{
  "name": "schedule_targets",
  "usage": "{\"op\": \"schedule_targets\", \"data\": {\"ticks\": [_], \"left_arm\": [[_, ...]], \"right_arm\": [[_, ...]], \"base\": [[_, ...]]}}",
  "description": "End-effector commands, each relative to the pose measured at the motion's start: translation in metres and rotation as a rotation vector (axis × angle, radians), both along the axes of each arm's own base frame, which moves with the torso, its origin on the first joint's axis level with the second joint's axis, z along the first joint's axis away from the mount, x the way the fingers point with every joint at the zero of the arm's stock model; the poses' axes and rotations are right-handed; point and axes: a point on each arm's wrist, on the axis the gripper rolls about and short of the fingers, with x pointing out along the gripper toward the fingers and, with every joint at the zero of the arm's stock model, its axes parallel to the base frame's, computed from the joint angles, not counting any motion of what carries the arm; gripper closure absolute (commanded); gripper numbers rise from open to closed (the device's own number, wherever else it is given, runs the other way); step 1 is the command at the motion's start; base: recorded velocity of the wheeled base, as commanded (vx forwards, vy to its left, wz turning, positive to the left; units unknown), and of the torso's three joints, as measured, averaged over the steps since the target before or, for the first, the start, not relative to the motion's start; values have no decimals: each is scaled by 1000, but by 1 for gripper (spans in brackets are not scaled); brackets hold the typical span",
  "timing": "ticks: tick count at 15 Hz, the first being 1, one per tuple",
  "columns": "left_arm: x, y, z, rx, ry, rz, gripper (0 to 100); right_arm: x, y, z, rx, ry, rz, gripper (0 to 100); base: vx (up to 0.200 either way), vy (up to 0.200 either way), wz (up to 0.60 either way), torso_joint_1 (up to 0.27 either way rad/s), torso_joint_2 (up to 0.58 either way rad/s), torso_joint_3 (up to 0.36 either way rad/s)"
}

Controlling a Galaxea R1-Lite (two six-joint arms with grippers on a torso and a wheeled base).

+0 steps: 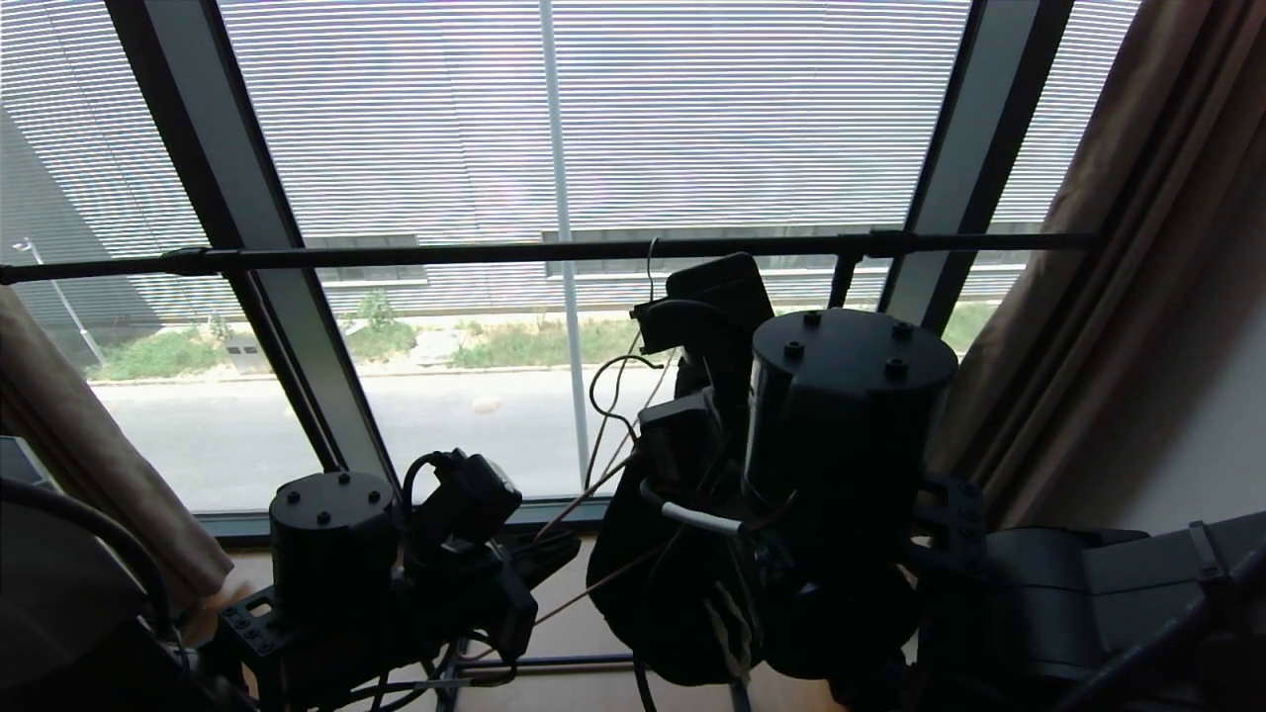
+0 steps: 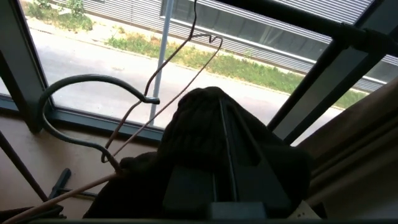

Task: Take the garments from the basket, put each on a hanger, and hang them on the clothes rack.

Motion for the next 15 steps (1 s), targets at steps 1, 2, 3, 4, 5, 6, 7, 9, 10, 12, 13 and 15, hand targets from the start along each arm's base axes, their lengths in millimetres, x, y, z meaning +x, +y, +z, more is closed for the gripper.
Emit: {"op": "schedule_targets", "data": {"ticks": [1, 2, 3, 4, 5, 6, 7, 9, 10, 12, 13, 15], "left_arm": [[1, 0, 0, -3, 0, 1, 100], [2, -1, -1, -8, 12, 4, 100], [2, -1, -1, -9, 12, 5, 100], [3, -2, -1, -15, 8, 6, 100], [3, -1, -1, -13, 7, 11, 100], [3, -1, 0, -12, 2, 22, 100], [3, -1, 0, -17, -3, 22, 100], [3, -1, 0, -18, -5, 22, 100], [3, -1, 0, -18, -5, 22, 100], [3, -1, 0, -19, -6, 22, 100], [3, -1, 0, -19, -6, 22, 100], [2, -1, 0, -19, -9, 20, 100]], "right_arm": [[-6, 10, -4, 12, 5, 27, 100], [-10, 14, -5, 20, 8, 41, 100], [-11, 16, -7, 19, 11, 47, 100], [-11, 17, -8, 22, 13, 45, 100], [-11, 16, -8, 24, 13, 45, 100], [-12, 15, -7, 29, 12, 45, 100], [-11, 13, -6, 38, 11, 40, 100], [-10, 8, -2, 51, 7, 32, 0], [-9, 6, 1, 56, 4, 26, 0], [-6, -10, 8, 65, -3, -4, 0], [-4, -19, 11, 66, -6, -22, 0], [-2, -31, 15, 70, -10, -47, 0]], "base": [[0, 0, 0, 0, 0, 0], [0, 0, 0, 0, 0, 0], [0, 0, 0, 0, 0, 0], [0, 0, 0, 0, 0, 0], [0, 0, 0, 0, 0, 0], [0, 0, 0, 0, 0, 0], [0, 0, 0, 0, 0, 0], [0, 0, 0, 0, 0, 0], [0, 0, 0, 0, 0, 0], [0, 0, 0, 0, 0, 0], [0, 0, 0, 0, 0, 0], [0, 0, 0, 0, 0, 0]]}}
